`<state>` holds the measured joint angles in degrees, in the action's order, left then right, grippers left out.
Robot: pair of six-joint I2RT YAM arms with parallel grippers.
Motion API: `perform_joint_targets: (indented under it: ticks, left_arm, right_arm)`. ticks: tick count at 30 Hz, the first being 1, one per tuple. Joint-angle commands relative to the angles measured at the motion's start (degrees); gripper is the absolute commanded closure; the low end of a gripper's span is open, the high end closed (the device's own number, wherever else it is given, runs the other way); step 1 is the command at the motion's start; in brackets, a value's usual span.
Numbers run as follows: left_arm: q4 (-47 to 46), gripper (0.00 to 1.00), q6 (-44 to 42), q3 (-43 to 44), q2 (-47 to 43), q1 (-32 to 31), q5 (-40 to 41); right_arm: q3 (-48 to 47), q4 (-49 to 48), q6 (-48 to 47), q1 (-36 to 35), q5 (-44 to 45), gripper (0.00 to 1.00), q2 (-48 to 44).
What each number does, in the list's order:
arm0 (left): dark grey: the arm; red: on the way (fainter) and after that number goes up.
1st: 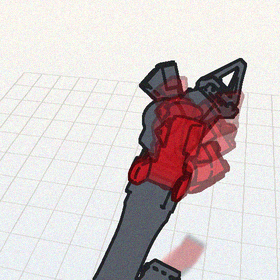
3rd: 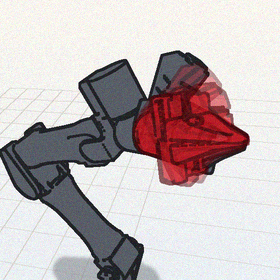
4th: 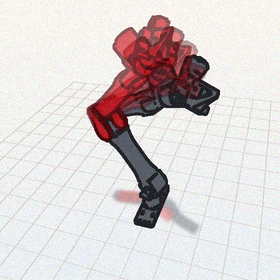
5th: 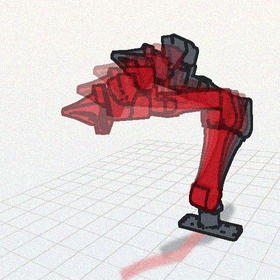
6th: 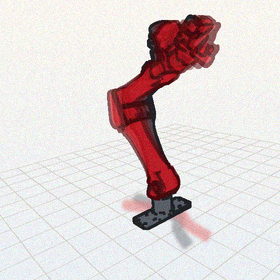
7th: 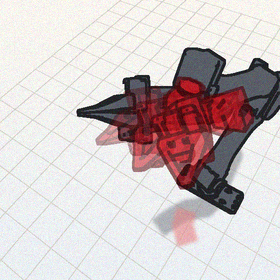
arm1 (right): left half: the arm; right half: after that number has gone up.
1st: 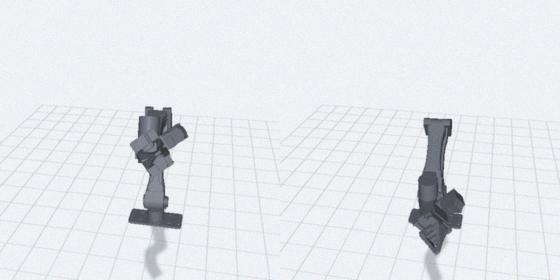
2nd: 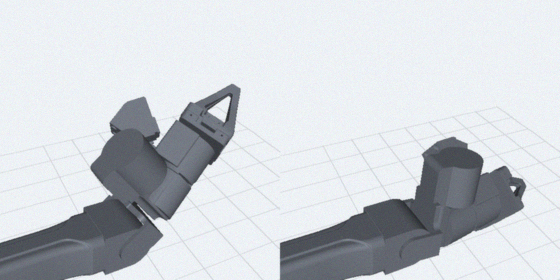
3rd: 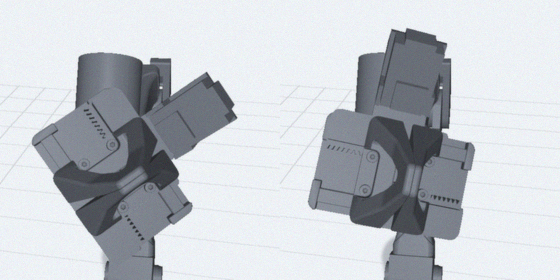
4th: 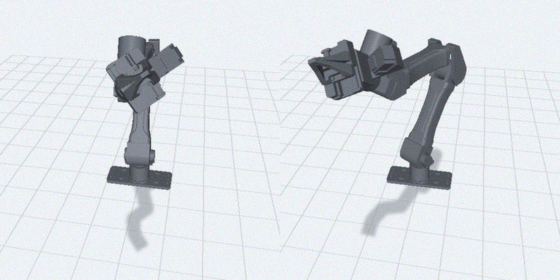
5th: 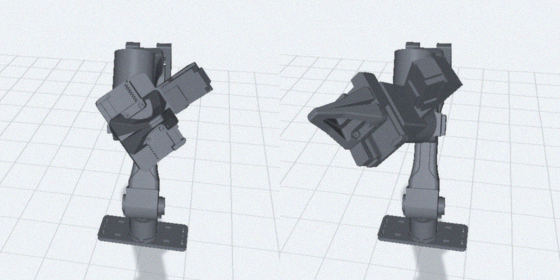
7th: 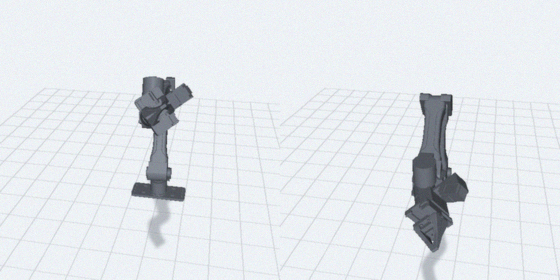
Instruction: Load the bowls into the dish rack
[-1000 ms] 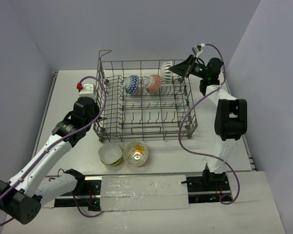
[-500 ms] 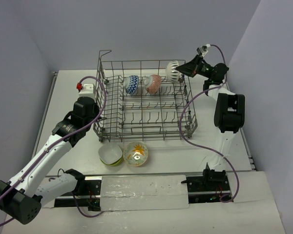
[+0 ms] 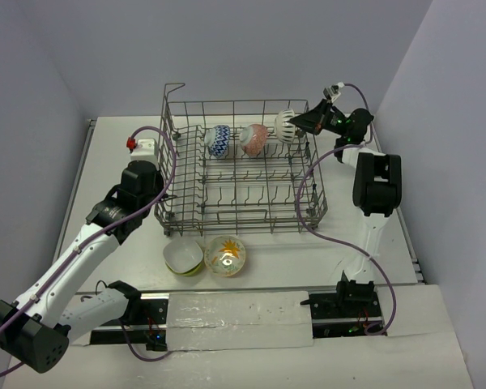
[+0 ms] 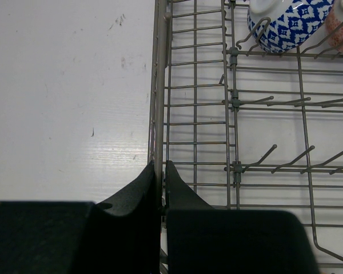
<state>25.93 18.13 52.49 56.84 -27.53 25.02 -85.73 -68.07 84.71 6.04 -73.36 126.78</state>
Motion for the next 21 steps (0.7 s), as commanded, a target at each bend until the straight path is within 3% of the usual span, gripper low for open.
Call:
perform_joint_targets:
  ticks: [1,13,19,21]
  left_arm:
    - [1.49,1.00,-1.96,-0.19,0.73,1.07,0.56]
    - [1.40,1.00,-1.96,-0.02,0.82,1.16,0.03]
    - [1.58,1.00,-1.87,0.07,1.08,1.16,0.21]
    - [1.66,0.96,-1.78,0.16,1.26,1.16,0.30]
  right_arm:
    - [-2.86,-0.93,-2.87,0.37,1.73,1.00,0.22]
    - [-3.39,3.03,-7.18,0.55,2.70,1.00,2.68]
    - [-2.42,8.65,-12.45,0.55,3.22,1.00,2.77]
    - [-2.33,11.81,-15.18,0.46,3.40,0.97,2.59]
